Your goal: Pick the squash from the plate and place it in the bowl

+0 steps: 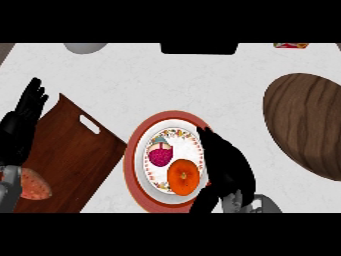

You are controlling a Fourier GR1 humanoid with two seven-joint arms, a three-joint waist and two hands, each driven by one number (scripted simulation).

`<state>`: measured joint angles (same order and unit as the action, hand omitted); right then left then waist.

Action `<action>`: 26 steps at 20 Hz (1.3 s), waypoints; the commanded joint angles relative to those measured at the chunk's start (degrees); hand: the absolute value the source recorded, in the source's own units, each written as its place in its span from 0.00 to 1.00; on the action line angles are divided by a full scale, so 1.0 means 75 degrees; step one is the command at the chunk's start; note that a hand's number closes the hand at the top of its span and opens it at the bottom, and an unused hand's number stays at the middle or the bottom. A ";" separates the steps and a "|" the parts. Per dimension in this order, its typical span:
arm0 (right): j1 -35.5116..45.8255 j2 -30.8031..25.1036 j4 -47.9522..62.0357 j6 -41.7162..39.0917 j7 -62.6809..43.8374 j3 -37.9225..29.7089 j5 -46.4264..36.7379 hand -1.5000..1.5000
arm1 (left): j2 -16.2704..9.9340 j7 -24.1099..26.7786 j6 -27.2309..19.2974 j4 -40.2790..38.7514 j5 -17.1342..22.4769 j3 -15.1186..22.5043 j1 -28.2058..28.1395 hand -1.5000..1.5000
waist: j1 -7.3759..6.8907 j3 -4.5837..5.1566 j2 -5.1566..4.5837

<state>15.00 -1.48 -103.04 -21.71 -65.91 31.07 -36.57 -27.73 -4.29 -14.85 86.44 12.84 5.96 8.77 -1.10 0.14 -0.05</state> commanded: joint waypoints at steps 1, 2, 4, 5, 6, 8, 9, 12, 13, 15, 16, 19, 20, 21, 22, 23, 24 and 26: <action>0.0613 0.0188 0.0358 -0.0777 -0.1745 0.0159 -0.0170 0.00 | 0.0071 -0.0234 -0.0134 0.0416 -0.0073 0.0018 -0.0097 0.50 | 0.0039 -0.0011 0.0031; 0.0708 0.0188 0.0161 -0.0961 -0.1828 0.0301 -0.0413 0.00 | -0.0131 -0.0238 -0.0051 0.0029 -0.0068 -0.0213 0.0093 0.50 | 0.0109 -0.0006 0.0030; 0.1077 0.0189 0.0384 -0.0828 -0.1702 0.0237 -0.0690 0.00 | 0.0116 0.0172 0.0113 -0.0195 -0.0065 -0.0111 0.0016 0.50 | 0.0107 -0.0005 0.0019; 0.1063 0.0189 0.0547 -0.0833 -0.1700 0.0330 -0.0765 0.00 | 0.0286 0.0151 -0.0249 0.0163 -0.0287 0.0049 -0.0374 0.50 | 0.0040 -0.0008 0.0036; 0.0971 0.0183 0.0520 -0.0945 -0.1391 0.0197 -0.0906 0.00 | 0.0310 0.0240 -0.0088 -0.0385 -0.0229 -0.0091 0.0053 0.50 | 0.0163 -0.0009 0.0011; 0.1092 0.0189 0.0739 -0.0219 -0.1833 0.0820 -0.0777 0.00 | 0.0212 0.0010 0.0017 -0.0210 -0.0189 -0.0136 0.0099 0.50 | 0.0107 -0.0011 0.0016; 0.0655 0.0189 0.0324 -0.0752 -0.1527 0.0418 -0.0841 0.00 | -0.0020 -0.0016 0.0139 -0.0033 -0.0108 -0.0371 -0.0079 0.50 | 0.0148 -0.0015 0.0030; 0.0778 0.0190 0.0917 -0.0238 -0.1814 0.0787 -0.0352 0.00 | 0.0251 -0.0154 -0.0071 0.0218 -0.0310 -0.0106 -0.0052 0.50 | 0.0084 -0.0016 0.0023; 0.0530 0.0190 0.1116 0.0284 -0.1863 0.1291 -0.0472 0.00 | 0.0393 -0.0055 -0.0106 0.0137 -0.0294 -0.0075 -0.0176 0.50 | 0.0064 -0.0014 0.0020; 0.0373 0.0190 0.0877 -0.0138 -0.1720 0.1074 -0.0410 0.00 | 0.0201 -0.0015 0.0156 0.0254 -0.0231 -0.0236 -0.0226 0.50 | 0.0114 -0.0016 0.0027; 0.0778 0.0190 0.1590 0.0044 -0.1543 0.0933 -0.0257 0.00 | 0.0298 -0.0126 0.0027 -0.0020 -0.0361 -0.0178 0.0069 0.50 | 0.0092 -0.0015 0.0000; 0.0445 0.0190 0.1232 0.0307 -0.1703 0.1184 -0.0265 0.00 | 0.0240 -0.0445 -0.0013 0.0369 -0.0387 -0.0264 -0.0026 0.50 | 0.0105 -0.0019 0.0026; 0.0724 0.0190 0.1164 -0.0030 -0.1739 0.0790 -0.0127 0.00 | 0.0276 0.0134 0.0201 0.0121 -0.0337 -0.0350 -0.0380 0.50 | 0.0099 -0.0014 0.0019; 0.0784 0.0189 0.1579 0.0579 -0.1800 0.1216 -0.0150 0.00 | 0.0233 0.0078 0.0350 0.0115 -0.0237 -0.0379 -0.0352 0.50 | 0.0055 -0.0014 0.0012; 0.0861 0.0189 0.1376 0.0455 -0.1978 0.1311 -0.0105 0.00 | 0.0178 -0.0004 0.0345 -0.0098 -0.0277 -0.0497 0.0051 0.50 | 0.0108 -0.0013 0.0011; 0.0768 0.0189 0.1853 0.0811 -0.1622 0.1272 -0.0335 0.00 | 0.0080 -0.0009 0.0514 0.0242 -0.0157 -0.0520 -0.0290 0.50 | 0.0051 -0.0016 0.0014; 0.0274 0.0189 0.1478 0.0690 -0.1485 0.1240 -0.0624 0.00 | 0.0408 0.0028 0.0198 0.0191 -0.0364 -0.0348 -0.0410 0.50 | 0.0132 -0.0017 0.0023; 0.0660 0.0190 0.2243 0.1089 -0.1164 0.1261 -0.0644 0.00 | 0.0490 -0.0090 0.0023 0.0066 -0.0569 -0.0335 -0.0015 0.50 | 0.0101 -0.0018 0.0000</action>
<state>18.85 -1.13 -90.81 -17.41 -66.54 39.21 -40.01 -25.49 -4.85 -13.20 87.36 10.26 3.14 7.81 -0.31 0.03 0.06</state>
